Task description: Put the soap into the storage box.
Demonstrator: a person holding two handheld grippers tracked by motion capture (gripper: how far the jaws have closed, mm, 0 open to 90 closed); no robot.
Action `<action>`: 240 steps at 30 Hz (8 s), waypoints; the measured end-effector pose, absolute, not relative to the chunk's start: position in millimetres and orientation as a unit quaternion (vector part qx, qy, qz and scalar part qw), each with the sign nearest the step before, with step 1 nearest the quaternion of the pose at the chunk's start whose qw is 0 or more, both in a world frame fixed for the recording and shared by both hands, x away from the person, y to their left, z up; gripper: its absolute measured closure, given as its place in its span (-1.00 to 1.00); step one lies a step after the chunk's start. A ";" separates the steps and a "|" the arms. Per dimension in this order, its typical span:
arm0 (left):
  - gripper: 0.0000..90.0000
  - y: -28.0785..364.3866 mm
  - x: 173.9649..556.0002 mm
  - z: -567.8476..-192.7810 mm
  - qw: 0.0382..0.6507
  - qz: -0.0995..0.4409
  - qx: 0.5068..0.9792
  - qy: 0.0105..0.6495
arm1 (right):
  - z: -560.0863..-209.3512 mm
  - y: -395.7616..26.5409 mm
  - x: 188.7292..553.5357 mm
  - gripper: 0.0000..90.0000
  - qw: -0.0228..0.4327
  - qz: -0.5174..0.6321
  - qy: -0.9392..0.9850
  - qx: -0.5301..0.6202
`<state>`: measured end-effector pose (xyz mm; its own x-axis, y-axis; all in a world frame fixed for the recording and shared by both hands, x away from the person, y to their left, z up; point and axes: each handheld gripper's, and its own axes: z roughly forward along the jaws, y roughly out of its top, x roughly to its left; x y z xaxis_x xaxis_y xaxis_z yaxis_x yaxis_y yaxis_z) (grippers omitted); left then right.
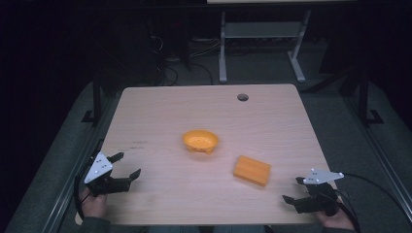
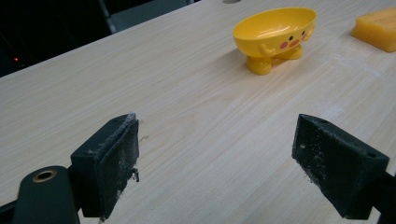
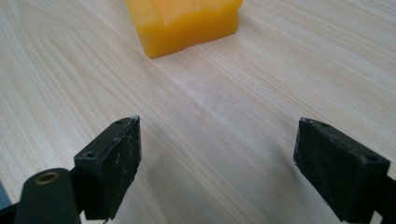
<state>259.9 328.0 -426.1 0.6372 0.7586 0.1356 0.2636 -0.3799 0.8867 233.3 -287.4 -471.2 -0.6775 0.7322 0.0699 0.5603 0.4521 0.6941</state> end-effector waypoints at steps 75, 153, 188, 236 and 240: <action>-0.69 328.1 261.5 -425.9 0.460 0.273 0.779 0.328 | -446.2 -153.6 339.1 -0.66 0.050 0.195 0.950 0.239; -0.69 330.3 262.3 -425.7 0.462 0.278 0.773 0.335 | -384.0 -100.5 376.3 -0.54 0.066 0.225 0.957 0.169; -0.69 331.8 261.9 -425.4 0.467 0.276 0.769 0.338 | -364.0 -59.3 408.7 -0.54 0.067 0.229 0.961 0.137; -0.69 333.7 262.2 -424.9 0.471 0.276 0.766 0.340 | -374.8 8.5 446.0 -0.54 0.053 0.203 0.974 0.082; -0.69 334.0 262.2 -425.1 0.472 0.275 0.764 0.343 | -377.8 10.9 447.3 -0.54 0.050 0.201 0.975 0.077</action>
